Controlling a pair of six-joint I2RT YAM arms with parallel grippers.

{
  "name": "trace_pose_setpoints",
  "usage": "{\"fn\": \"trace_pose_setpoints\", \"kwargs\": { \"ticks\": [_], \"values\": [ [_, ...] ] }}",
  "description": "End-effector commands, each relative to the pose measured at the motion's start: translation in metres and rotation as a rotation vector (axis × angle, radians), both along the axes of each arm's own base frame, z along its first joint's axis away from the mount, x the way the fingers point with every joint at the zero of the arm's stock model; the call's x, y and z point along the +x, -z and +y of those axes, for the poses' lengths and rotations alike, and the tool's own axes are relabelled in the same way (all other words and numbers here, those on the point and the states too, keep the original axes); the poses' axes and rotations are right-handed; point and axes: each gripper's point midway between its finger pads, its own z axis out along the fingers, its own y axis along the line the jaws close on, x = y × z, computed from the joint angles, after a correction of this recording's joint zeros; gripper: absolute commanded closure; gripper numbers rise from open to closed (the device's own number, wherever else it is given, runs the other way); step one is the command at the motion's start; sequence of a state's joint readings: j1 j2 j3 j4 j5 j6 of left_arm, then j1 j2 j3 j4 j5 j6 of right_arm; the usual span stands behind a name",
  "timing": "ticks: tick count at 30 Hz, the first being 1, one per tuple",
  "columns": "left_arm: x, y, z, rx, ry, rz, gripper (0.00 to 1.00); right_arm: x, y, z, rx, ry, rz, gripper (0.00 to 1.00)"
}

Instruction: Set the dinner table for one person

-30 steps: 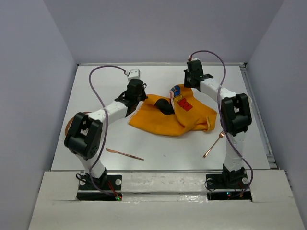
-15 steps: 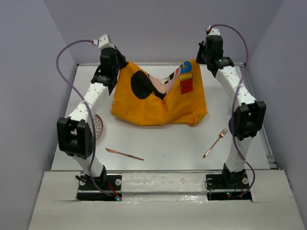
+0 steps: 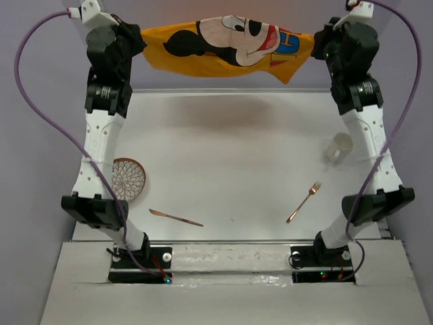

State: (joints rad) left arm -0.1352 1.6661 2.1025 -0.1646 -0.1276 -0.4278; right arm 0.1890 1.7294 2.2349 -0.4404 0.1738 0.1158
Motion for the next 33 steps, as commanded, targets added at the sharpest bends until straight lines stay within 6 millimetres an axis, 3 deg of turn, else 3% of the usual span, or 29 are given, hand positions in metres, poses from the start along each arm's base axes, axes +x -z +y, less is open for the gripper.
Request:
{"fn": "trace_pose_setpoints", "kwargs": {
  "ticks": [1, 2, 3, 5, 6, 8, 9, 10, 11, 12, 13, 15, 16, 18, 20, 23, 24, 25, 33],
  "values": [
    [-0.017, 0.048, 0.005, -0.030, 0.000, 0.046, 1.00, -0.007, 0.075, -0.006, -0.003, 0.007, 0.093, 1.00],
    [-0.033, 0.050, 0.008, -0.051, 0.003, 0.025, 1.00, -0.007, 0.134, -0.005, 0.005, 0.006, 0.201, 1.00],
    [-0.028, 0.103, 0.013, -0.089, -0.005, 0.091, 1.00, -0.017, 0.137, -0.006, 0.028, 0.008, 0.180, 1.00],
    [-0.037, 0.146, 0.019, -0.132, -0.009, 0.136, 1.00, -0.025, 0.182, -0.004, 0.053, 0.001, 0.248, 1.00],
    [-0.049, 0.190, 0.019, -0.151, -0.003, 0.178, 1.00, -0.032, 0.231, -0.003, 0.077, 0.004, 0.330, 1.00],
    [-0.061, 0.233, 0.022, -0.205, -0.004, 0.229, 1.00, -0.045, 0.267, -0.002, 0.104, 0.006, 0.392, 1.00],
    [-0.074, 0.274, 0.023, -0.221, -0.011, 0.277, 1.00, -0.056, 0.304, -0.003, 0.126, 0.018, 0.464, 1.00],
    [-0.080, 0.294, 0.023, -0.256, -0.014, 0.301, 1.00, -0.064, 0.318, -0.001, 0.161, 0.017, 0.493, 1.00],
    [-0.092, 0.327, 0.022, -0.268, -0.011, 0.347, 1.00, -0.076, 0.348, -0.002, 0.167, 0.026, 0.550, 1.00],
    [-0.097, 0.344, 0.022, -0.278, -0.012, 0.374, 1.00, -0.076, 0.345, -0.001, 0.184, 0.027, 0.544, 1.00],
    [-0.102, 0.356, 0.021, -0.286, -0.011, 0.395, 1.00, -0.088, 0.370, -0.001, 0.190, 0.030, 0.597, 1.00],
    [-0.115, 0.387, 0.018, -0.303, 0.000, 0.445, 1.00, -0.099, 0.390, 0.002, 0.228, 0.027, 0.645, 1.00],
    [-0.119, 0.394, 0.017, -0.308, 0.006, 0.457, 1.00, -0.110, 0.410, 0.003, 0.236, 0.023, 0.693, 1.00],
    [-0.134, 0.414, 0.017, -0.317, 0.000, 0.486, 1.00, -0.121, 0.426, 0.003, 0.263, 0.037, 0.730, 1.00],
    [-0.145, 0.422, 0.011, -0.327, 0.033, 0.496, 1.00, -0.137, 0.445, 0.002, 0.272, 0.043, 0.777, 1.00],
    [-0.165, 0.432, 0.009, -0.339, 0.054, 0.492, 1.00, -0.148, 0.450, -0.002, 0.269, 0.058, 0.773, 1.00],
    [-0.169, 0.425, 0.009, -0.335, 0.061, 0.460, 1.00, -0.155, 0.457, -0.006, 0.259, 0.072, 0.786, 1.00],
    [-0.176, 0.432, 0.010, -0.330, 0.058, 0.470, 1.00, -0.157, 0.452, -0.012, 0.252, 0.098, 0.764, 1.00],
    [-0.200, 0.427, 0.012, -0.303, 0.059, 0.435, 1.00, -0.168, 0.440, -0.037, 0.297, 0.199, 0.703, 1.00]
  ]
}}
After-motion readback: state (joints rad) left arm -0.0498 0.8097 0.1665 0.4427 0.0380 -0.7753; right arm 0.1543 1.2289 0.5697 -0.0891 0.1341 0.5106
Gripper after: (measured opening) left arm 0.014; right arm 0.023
